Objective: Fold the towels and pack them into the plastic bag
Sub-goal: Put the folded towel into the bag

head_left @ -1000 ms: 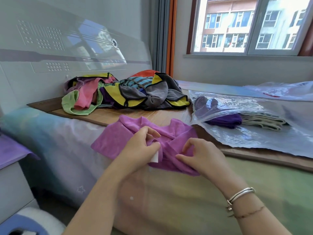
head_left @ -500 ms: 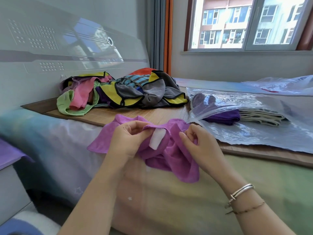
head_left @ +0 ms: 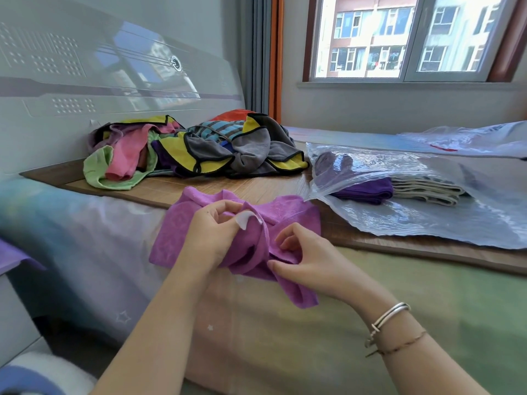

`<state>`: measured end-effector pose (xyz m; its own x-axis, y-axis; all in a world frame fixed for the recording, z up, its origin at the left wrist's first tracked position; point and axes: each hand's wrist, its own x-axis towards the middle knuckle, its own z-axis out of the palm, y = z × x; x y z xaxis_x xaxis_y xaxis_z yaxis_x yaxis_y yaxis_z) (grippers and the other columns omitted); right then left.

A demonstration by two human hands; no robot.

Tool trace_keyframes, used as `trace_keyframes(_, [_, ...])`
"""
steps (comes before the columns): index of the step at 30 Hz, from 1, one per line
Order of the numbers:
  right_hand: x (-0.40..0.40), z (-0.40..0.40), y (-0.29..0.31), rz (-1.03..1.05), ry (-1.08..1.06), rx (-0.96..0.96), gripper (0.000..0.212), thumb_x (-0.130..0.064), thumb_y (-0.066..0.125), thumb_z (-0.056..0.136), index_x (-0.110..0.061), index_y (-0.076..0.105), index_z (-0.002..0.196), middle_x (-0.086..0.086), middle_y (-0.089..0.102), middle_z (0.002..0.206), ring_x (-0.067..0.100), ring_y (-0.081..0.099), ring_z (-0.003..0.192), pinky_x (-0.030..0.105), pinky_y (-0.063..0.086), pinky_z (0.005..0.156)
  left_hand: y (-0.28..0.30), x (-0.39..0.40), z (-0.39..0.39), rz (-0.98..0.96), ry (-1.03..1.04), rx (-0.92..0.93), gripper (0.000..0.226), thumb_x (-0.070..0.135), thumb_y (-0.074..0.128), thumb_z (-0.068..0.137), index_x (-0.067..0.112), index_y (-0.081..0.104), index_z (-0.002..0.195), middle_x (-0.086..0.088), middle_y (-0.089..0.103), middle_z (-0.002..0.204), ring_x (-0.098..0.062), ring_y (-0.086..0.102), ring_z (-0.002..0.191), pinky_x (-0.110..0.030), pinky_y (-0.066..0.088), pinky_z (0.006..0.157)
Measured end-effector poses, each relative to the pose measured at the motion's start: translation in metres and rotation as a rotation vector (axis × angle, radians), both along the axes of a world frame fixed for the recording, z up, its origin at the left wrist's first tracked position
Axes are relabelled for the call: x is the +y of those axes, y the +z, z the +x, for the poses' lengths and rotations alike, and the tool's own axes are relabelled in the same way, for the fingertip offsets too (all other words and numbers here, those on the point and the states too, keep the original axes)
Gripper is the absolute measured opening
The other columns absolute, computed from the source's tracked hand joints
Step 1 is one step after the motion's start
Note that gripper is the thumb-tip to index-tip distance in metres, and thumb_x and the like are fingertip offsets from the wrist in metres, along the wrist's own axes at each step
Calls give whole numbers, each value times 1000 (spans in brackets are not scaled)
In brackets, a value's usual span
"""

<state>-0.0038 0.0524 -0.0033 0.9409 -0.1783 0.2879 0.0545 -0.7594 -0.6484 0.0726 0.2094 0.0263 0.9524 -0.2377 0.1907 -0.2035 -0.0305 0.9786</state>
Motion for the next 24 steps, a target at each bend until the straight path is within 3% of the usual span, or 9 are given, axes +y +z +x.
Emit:
trace_keyframes(5, [-1,9,-8,-95,-112,-163,6,-21,64,85,-19,60,80,-7,63,75,5,56,71,23,45,67,3,6,-3,2,-182,52,15,7,69,84,20,71,76,-2,72,76,-18,62,73,-32,49,71])
trace_keyframes(8, [-3,12,-4,103,-194,-250,13,-16,64,84,-19,58,73,-9,62,67,1,54,58,11,39,58,0,6,-4,84,-259,13,12,9,78,77,21,73,74,-4,74,83,-12,63,77,-29,50,74])
trace_keyframes(10, [-4,11,1,263,-146,-256,17,-8,61,83,-20,53,74,-8,62,69,1,50,55,14,38,58,-3,4,-3,81,-243,-41,11,12,81,74,20,73,77,-4,74,82,-10,62,76,-26,49,75])
trace_keyframes(13, [-3,11,4,447,-9,-251,26,7,51,80,-18,49,74,-3,58,69,10,44,58,19,34,56,-4,-1,-1,60,-182,-83,12,15,81,74,19,70,75,5,68,68,-4,58,63,-14,45,62])
trace_keyframes(15, [-1,10,4,479,59,-237,28,13,46,81,-14,48,74,-1,55,66,13,41,60,18,32,52,-5,-4,0,29,-195,-121,12,10,80,74,15,69,75,5,73,85,0,63,67,-10,47,64])
trace_keyframes(18, [2,9,4,481,110,-214,28,14,44,82,-13,49,77,8,56,70,18,42,65,23,33,55,-5,-7,-1,50,-253,-222,10,6,79,74,4,70,79,12,68,112,4,66,93,-6,46,80])
trace_keyframes(21, [2,8,4,518,133,-183,24,8,48,83,-15,57,85,13,62,75,19,50,70,28,39,63,-6,-9,-3,48,-298,-250,10,5,78,74,2,70,79,12,70,110,5,64,100,-4,44,78])
trace_keyframes(24, [2,7,5,475,147,-199,17,-3,54,81,-10,67,90,18,69,84,16,58,75,30,45,72,-6,-10,-2,31,-288,-265,10,4,78,75,3,69,79,5,74,95,3,67,83,-7,44,68])
